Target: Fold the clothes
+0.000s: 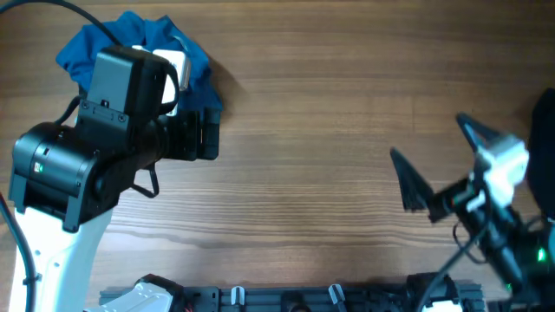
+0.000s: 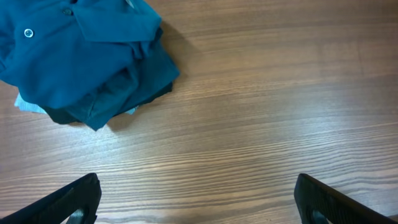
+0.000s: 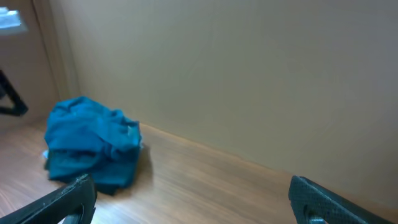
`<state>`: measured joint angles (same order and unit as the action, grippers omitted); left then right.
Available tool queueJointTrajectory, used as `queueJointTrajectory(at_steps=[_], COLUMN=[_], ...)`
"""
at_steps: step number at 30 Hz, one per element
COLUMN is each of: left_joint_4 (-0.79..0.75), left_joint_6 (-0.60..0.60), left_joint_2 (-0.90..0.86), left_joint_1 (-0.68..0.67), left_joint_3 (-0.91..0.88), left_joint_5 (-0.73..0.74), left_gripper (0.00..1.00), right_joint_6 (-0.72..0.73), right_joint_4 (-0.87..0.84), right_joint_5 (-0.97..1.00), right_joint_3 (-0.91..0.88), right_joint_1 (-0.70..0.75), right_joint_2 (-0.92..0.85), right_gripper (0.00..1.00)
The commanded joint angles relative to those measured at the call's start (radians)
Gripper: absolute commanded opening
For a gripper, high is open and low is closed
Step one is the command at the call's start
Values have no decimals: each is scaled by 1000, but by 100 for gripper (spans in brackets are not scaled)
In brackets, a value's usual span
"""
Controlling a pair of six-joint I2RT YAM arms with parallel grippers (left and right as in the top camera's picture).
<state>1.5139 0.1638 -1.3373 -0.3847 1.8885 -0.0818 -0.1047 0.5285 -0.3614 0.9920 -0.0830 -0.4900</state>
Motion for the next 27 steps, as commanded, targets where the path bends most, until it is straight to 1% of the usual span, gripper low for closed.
queueJointTrajectory(at_steps=[1,6,10,13,17,20,27], left_joint_4=[-5,-5,-5,-5,-5,-5,-5], left_joint_6=[17,17,17,17,17,17,17], left_joint_2=[0,0,0,0,0,0,0], left_joint_1=[-4,-4,-4,-4,-4,-4,-4], left_joint_3=[0,0,0,0,0,0,0], left_joint_5=[-13,-13,-13,-13,-13,-13,-13], left_gripper=[100,100,100,100,100,100,100], right_joint_6=[-56,-49,-48,-41,32,108,107], right_joint_4=[9,-11,-142,-237,-359,-441,-453], right_joint_5=[102,84,76,77,77,77,77], right_joint_3=[-167,-422,-613,-718,-860,-941,-944], right_joint_1=[-3,-3,-3,-3,-3,-3,-3], right_joint_2=[156,365,476,487,486,486,485], right_gripper=[100,100,100,100,100,100,100])
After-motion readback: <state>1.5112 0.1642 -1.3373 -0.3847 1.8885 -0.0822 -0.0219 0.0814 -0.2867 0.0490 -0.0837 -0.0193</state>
